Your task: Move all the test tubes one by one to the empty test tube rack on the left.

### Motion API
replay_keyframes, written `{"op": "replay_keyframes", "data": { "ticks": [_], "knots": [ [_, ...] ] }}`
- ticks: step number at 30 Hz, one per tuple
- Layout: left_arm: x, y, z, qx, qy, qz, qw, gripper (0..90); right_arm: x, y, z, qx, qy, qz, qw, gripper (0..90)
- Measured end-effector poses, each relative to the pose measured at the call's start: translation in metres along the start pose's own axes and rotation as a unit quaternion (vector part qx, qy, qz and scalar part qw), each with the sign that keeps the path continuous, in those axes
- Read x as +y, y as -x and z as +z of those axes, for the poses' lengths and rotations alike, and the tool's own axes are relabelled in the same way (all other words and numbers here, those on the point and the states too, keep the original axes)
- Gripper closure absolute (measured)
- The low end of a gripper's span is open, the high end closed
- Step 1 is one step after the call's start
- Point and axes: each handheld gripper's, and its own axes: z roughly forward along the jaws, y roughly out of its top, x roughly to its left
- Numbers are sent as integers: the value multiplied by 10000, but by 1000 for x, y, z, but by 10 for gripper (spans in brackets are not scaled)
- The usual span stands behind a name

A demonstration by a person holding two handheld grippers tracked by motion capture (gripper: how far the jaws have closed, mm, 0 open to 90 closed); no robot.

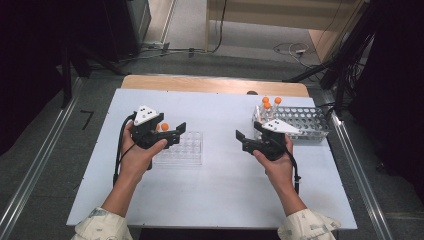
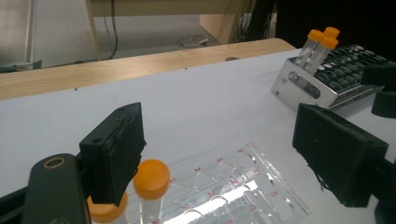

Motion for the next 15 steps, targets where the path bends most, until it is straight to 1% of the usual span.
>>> {"op": "replay_keyframes", "data": {
  "ticks": [2,5,8,12,15],
  "knots": [
    [-1,3,1,-90,-29,17,10000,166,1,6,-1,-99,11,33,9999,212],
    [-1,8,1,-144,-26,53,9999,165,4,15,-3,-256,35,71,9996,213],
    [0,9,1,-177,19,26,9998,166,5,22,-4,-459,28,121,9989,217],
    [-1,11,1,-207,-10,71,9998,165,6,30,-1,-724,58,201,9972,218],
    [0,12,-1,-235,17,55,9997,165,5,37,5,-985,99,279,9947,232]
  ]
}}
